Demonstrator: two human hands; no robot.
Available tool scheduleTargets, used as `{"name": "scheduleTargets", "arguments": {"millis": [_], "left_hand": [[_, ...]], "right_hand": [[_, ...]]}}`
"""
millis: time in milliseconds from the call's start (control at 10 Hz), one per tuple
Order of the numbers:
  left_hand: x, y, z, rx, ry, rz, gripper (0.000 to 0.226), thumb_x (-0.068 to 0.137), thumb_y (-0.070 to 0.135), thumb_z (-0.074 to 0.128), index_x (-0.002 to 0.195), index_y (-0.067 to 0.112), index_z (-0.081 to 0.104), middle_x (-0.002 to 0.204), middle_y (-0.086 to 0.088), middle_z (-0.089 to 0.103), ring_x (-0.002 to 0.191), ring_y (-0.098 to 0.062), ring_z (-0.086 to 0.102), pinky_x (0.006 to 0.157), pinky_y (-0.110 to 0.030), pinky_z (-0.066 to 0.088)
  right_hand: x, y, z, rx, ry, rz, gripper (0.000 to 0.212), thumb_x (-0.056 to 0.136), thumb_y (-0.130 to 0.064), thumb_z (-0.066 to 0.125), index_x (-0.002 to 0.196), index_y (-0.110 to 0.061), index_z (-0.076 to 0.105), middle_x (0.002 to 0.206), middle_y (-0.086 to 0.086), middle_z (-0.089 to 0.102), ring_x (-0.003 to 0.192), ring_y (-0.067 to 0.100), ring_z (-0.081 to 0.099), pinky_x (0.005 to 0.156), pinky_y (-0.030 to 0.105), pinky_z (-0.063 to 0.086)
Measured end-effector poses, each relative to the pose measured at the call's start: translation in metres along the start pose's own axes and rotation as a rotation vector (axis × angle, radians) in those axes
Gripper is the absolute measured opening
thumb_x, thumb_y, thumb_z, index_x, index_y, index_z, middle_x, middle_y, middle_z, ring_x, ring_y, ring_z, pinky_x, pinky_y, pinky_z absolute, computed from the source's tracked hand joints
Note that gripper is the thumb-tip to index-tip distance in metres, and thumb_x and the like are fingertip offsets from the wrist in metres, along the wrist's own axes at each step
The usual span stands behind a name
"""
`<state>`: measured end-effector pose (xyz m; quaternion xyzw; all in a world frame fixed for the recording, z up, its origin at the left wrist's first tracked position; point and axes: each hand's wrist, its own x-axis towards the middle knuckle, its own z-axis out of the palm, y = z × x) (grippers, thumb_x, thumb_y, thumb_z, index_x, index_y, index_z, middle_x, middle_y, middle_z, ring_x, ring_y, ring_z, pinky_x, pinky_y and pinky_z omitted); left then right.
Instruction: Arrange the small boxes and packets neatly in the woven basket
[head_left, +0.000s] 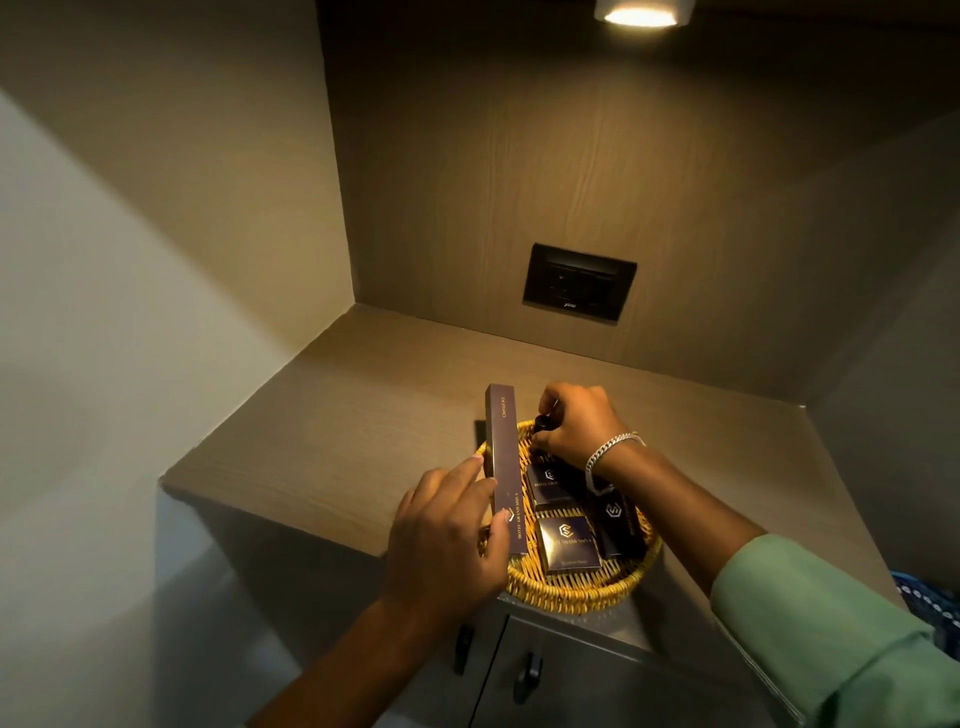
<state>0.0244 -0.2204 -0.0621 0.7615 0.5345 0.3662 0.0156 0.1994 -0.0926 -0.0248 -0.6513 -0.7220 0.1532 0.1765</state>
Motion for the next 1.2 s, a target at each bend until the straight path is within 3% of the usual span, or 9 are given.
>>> {"name": "scheduleTargets", "arguments": {"millis": [100, 200, 300, 500, 700, 800, 1000, 1200], "left_hand": [[0.002, -0.003, 0.000, 0.027, 0.016, 0.010, 0.032, 0.075, 0.029, 0.065, 0.102, 0.012, 0.067, 0.113, -0.008, 0.068, 0.098, -0.023, 0.063, 0.080, -0.042, 0.048], [0.006, -0.007, -0.001, 0.057, 0.016, 0.025, 0.031, 0.074, 0.031, 0.065, 0.100, 0.014, 0.068, 0.113, -0.006, 0.069, 0.099, -0.021, 0.062, 0.086, -0.050, 0.045], [0.009, -0.016, -0.002, 0.063, -0.002, 0.053, 0.030, 0.075, 0.033, 0.064, 0.099, 0.015, 0.068, 0.113, -0.005, 0.069, 0.100, -0.020, 0.062, 0.088, -0.051, 0.043], [0.022, -0.036, -0.005, 0.064, -0.042, 0.102, 0.032, 0.077, 0.034, 0.059, 0.101, 0.014, 0.068, 0.113, -0.006, 0.069, 0.100, -0.022, 0.063, 0.086, -0.048, 0.043], [0.042, -0.059, -0.009, 0.092, -0.116, 0.136, 0.032, 0.080, 0.030, 0.067, 0.109, 0.016, 0.066, 0.115, -0.003, 0.068, 0.105, -0.020, 0.060, 0.088, -0.044, 0.042], [0.060, -0.075, -0.009, 0.068, -0.111, 0.140, 0.031, 0.082, 0.027, 0.065, 0.110, 0.015, 0.066, 0.113, -0.004, 0.069, 0.102, -0.021, 0.060, 0.086, -0.042, 0.045], [0.075, -0.086, -0.008, 0.040, -0.113, 0.117, 0.023, 0.079, 0.019, 0.064, 0.101, 0.014, 0.068, 0.099, -0.004, 0.072, 0.089, -0.022, 0.060, 0.075, -0.038, 0.049], [0.080, -0.086, -0.012, -0.061, -0.206, 0.010, 0.026, 0.082, 0.030, 0.062, 0.103, 0.016, 0.067, 0.095, -0.002, 0.070, 0.081, -0.015, 0.056, 0.066, -0.031, 0.048]], "right_hand": [[-0.006, -0.005, -0.004, -0.079, 0.009, -0.012, 0.038, 0.073, -0.027, 0.078, 0.104, -0.015, 0.060, 0.101, 0.008, 0.066, 0.091, 0.025, 0.061, 0.079, 0.042, 0.056], [-0.014, -0.007, -0.018, -0.058, 0.124, -0.054, 0.039, 0.075, -0.030, 0.075, 0.107, -0.015, 0.058, 0.098, 0.006, 0.064, 0.086, 0.022, 0.060, 0.075, 0.040, 0.056], [-0.041, 0.008, -0.043, -0.006, 0.383, -0.072, 0.026, 0.076, -0.033, 0.071, 0.095, -0.019, 0.060, 0.082, -0.002, 0.060, 0.073, 0.016, 0.057, 0.062, 0.035, 0.053], [-0.107, 0.047, -0.032, 0.009, 0.360, 0.263, 0.026, 0.080, -0.035, 0.069, 0.091, -0.012, 0.068, 0.081, 0.006, 0.068, 0.075, 0.024, 0.061, 0.068, 0.037, 0.052], [-0.113, 0.031, -0.003, 0.214, 0.500, 0.385, 0.017, 0.078, -0.023, 0.073, 0.089, -0.012, 0.067, 0.068, 0.002, 0.062, 0.063, 0.017, 0.057, 0.063, 0.028, 0.044], [-0.108, 0.013, 0.008, 0.276, 0.584, 0.460, 0.012, 0.075, -0.022, 0.074, 0.079, -0.015, 0.065, 0.068, 0.003, 0.062, 0.068, 0.022, 0.058, 0.063, 0.029, 0.044], [-0.099, -0.005, 0.012, 0.328, 0.580, 0.542, 0.013, 0.074, -0.023, 0.073, 0.071, -0.018, 0.062, 0.070, 0.004, 0.063, 0.072, 0.023, 0.058, 0.062, 0.029, 0.044], [-0.103, -0.011, -0.001, 0.280, 0.525, 0.571, 0.041, 0.077, -0.043, 0.069, 0.100, -0.010, 0.060, 0.091, 0.010, 0.065, 0.084, 0.024, 0.055, 0.068, 0.032, 0.045]]}}
